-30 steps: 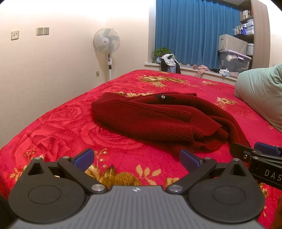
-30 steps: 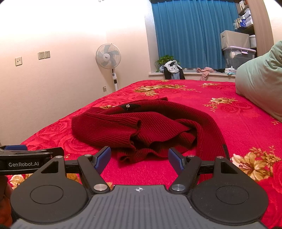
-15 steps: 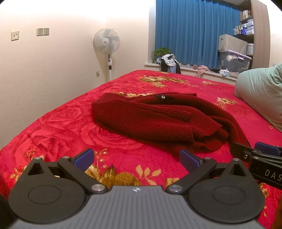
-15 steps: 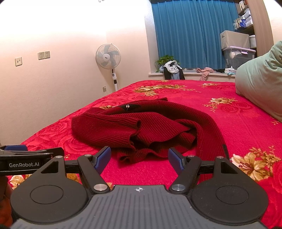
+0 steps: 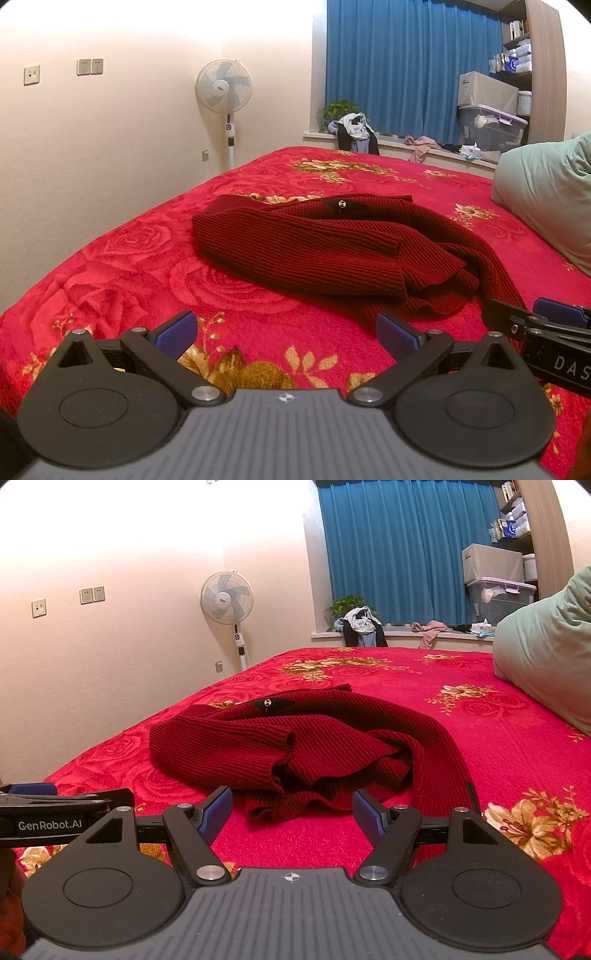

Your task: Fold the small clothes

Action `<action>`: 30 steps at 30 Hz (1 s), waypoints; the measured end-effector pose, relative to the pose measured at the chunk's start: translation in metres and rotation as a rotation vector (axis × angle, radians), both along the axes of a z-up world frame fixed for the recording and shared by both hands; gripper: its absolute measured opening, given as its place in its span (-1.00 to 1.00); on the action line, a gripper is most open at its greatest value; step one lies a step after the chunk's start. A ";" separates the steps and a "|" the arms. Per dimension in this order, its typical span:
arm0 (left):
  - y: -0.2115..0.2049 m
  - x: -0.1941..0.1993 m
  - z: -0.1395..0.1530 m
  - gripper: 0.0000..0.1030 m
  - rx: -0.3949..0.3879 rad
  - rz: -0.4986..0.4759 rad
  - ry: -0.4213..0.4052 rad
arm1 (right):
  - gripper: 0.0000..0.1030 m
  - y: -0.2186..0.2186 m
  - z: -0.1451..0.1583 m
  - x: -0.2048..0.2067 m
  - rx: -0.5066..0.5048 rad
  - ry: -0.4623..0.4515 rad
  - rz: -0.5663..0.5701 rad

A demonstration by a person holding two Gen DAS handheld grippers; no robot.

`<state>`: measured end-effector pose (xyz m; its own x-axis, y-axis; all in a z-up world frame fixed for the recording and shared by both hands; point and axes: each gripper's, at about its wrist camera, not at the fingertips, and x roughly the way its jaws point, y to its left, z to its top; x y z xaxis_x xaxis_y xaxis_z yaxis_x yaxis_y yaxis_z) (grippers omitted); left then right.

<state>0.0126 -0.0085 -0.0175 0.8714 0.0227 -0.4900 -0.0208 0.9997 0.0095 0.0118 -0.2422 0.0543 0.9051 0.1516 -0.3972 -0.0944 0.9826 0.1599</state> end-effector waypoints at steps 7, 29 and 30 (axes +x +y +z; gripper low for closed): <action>0.000 0.000 0.000 0.99 0.001 -0.001 0.001 | 0.42 0.000 0.000 0.000 -0.001 0.000 0.000; 0.010 0.066 0.011 -0.19 0.008 -0.057 0.045 | 0.00 -0.058 0.070 0.013 0.010 -0.068 0.062; 0.009 0.078 0.011 -0.07 -0.005 -0.048 0.060 | 0.10 -0.064 0.072 0.017 -0.008 -0.086 0.058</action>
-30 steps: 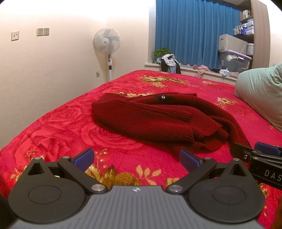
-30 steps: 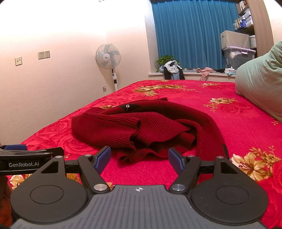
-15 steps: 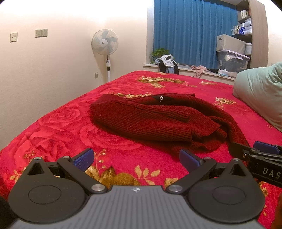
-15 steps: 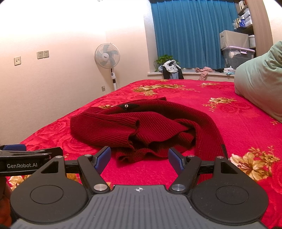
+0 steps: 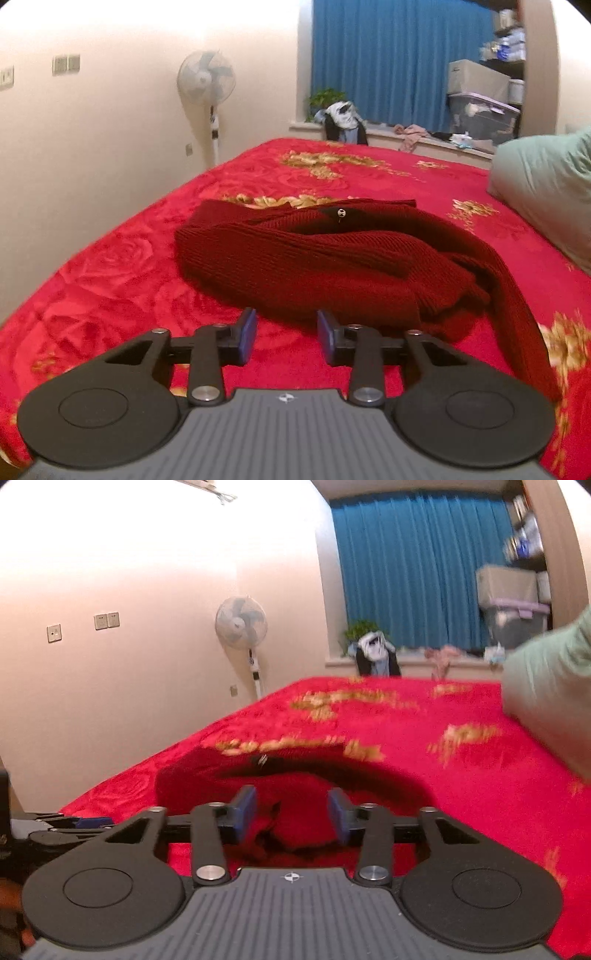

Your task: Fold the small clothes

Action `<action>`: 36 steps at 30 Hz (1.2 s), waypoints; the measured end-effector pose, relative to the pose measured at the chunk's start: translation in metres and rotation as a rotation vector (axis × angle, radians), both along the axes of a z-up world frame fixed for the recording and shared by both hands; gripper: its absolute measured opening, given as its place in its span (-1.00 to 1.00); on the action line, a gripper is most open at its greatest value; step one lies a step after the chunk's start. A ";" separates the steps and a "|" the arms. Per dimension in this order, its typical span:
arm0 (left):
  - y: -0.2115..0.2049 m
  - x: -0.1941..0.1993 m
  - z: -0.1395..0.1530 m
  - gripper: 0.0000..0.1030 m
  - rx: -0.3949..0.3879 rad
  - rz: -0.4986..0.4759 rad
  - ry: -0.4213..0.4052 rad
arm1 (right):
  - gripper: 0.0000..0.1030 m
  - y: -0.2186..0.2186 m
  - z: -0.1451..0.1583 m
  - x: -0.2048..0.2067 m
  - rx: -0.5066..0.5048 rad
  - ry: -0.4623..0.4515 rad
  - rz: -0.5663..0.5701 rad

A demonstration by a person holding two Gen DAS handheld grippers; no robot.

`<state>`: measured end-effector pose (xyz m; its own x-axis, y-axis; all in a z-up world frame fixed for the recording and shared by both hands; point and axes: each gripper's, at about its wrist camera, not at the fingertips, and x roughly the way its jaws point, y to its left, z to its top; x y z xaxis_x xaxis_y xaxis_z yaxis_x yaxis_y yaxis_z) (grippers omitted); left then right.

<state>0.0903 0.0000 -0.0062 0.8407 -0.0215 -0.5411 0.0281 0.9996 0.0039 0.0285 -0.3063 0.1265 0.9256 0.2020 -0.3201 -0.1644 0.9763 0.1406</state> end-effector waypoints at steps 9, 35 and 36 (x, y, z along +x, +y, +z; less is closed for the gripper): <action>-0.039 0.125 0.004 0.70 -0.191 0.179 0.137 | 0.11 -0.043 -0.052 0.035 0.085 0.114 -0.171; 0.095 0.084 -0.006 -0.80 -0.009 0.045 0.398 | 0.15 -0.056 -0.057 0.053 0.091 0.113 -0.189; 0.112 0.080 -0.010 -0.80 -0.008 0.031 0.428 | 0.15 -0.055 -0.057 0.054 0.088 0.114 -0.189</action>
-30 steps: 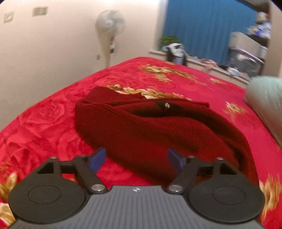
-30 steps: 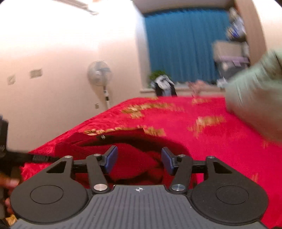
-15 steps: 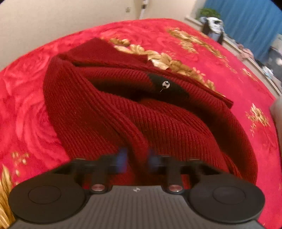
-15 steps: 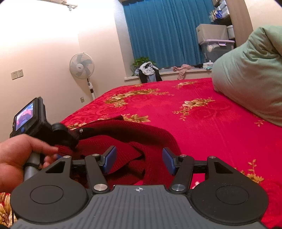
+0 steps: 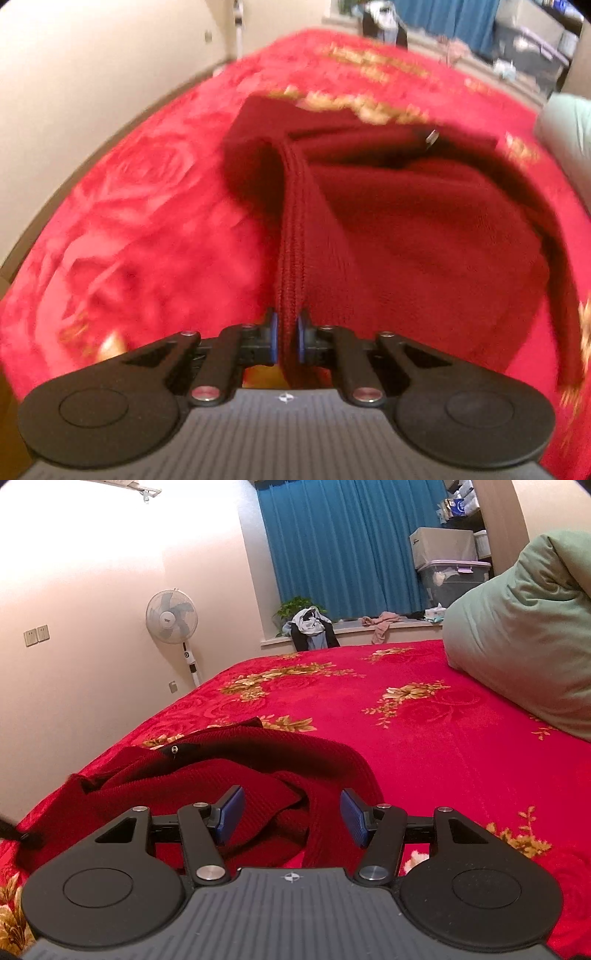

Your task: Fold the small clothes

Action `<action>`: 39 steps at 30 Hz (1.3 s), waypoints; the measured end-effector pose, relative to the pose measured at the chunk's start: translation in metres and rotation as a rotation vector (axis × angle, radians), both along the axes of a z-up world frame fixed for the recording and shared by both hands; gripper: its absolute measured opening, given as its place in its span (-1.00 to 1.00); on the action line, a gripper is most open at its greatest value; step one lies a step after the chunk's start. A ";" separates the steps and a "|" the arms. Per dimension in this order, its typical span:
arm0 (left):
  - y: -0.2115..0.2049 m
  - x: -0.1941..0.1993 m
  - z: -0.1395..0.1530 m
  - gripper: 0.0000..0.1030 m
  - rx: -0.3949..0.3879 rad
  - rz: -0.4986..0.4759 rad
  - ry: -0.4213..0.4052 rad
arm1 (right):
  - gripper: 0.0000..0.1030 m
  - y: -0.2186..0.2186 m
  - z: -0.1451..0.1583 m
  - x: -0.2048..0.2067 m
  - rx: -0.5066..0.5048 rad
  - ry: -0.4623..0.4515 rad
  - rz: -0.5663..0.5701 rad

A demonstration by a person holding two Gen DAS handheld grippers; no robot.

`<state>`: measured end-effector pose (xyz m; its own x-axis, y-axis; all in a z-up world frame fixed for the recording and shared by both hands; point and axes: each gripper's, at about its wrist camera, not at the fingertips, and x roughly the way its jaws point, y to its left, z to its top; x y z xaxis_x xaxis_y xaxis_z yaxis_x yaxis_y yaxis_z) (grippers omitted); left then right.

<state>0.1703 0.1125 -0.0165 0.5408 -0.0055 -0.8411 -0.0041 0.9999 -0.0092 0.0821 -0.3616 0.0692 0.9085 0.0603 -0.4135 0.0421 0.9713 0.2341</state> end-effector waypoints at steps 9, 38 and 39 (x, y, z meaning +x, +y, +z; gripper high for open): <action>0.065 -0.025 -0.039 -0.60 -0.140 -0.061 -0.009 | -0.47 0.011 -0.023 0.009 -0.005 0.076 0.041; 0.066 0.015 -0.060 -0.71 -0.148 0.073 0.078 | -0.06 0.045 -0.106 0.186 -0.096 0.303 0.233; 0.064 0.014 -0.060 -0.75 -0.142 0.065 0.073 | -0.33 0.043 -0.105 0.183 -0.094 0.294 0.249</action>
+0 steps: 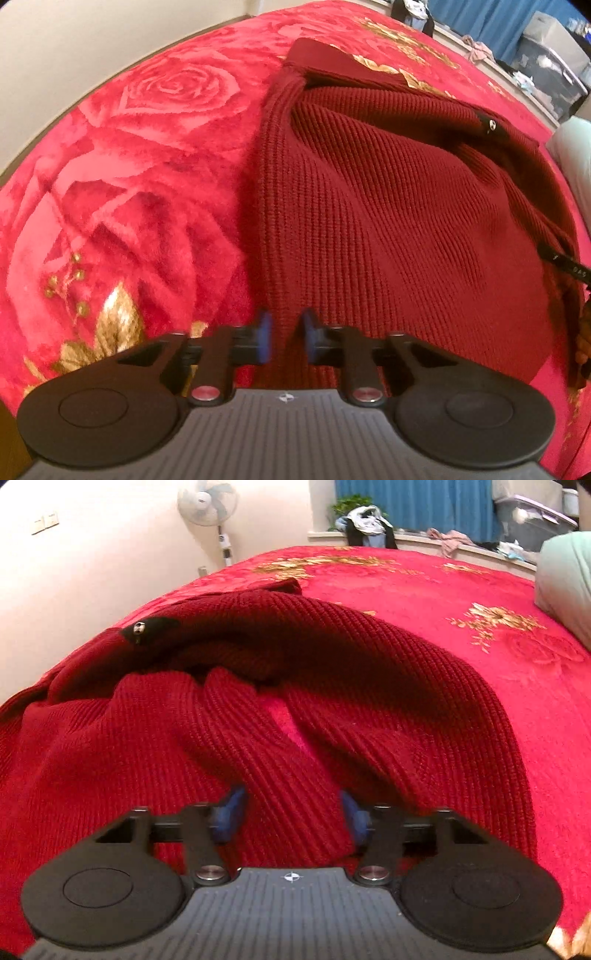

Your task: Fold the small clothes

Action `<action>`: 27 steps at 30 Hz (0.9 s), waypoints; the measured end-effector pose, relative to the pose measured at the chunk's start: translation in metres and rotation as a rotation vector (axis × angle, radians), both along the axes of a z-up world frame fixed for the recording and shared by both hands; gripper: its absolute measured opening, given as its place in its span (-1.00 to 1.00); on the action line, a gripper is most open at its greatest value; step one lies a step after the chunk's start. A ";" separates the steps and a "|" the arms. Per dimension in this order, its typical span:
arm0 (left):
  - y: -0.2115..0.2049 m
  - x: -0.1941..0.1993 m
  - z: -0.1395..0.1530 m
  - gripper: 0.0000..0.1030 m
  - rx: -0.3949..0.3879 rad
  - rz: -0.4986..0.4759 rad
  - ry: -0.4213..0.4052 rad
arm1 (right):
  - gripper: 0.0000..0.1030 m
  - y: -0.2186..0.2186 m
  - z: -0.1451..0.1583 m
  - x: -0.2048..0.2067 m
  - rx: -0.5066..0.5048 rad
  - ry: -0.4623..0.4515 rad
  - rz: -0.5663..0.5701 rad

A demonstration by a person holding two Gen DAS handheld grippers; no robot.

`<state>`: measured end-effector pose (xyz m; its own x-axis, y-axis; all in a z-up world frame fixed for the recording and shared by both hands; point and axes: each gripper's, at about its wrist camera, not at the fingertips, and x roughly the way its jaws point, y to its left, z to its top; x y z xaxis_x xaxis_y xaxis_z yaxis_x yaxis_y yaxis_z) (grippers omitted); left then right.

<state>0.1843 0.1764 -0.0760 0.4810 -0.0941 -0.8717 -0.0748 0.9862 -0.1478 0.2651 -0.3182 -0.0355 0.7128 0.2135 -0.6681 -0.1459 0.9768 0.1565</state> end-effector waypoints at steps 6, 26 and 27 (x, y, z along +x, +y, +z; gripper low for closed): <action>0.001 -0.008 0.018 -0.82 -0.048 -0.020 -0.096 | -0.72 -0.008 0.035 -0.027 -0.016 -0.060 0.020; 0.027 -0.080 0.051 -0.60 -0.160 -0.239 -0.120 | -0.13 -0.090 0.094 -0.230 0.059 -0.061 -0.106; 0.023 -0.075 0.051 -0.59 -0.147 -0.220 -0.124 | -0.08 -0.098 0.093 -0.221 0.066 -0.070 -0.150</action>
<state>0.1096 0.1997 -0.0249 0.5368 -0.3293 -0.7768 0.1663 0.9439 -0.2852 0.0441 -0.4164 0.0576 0.7843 0.1430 -0.6037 -0.0126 0.9765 0.2150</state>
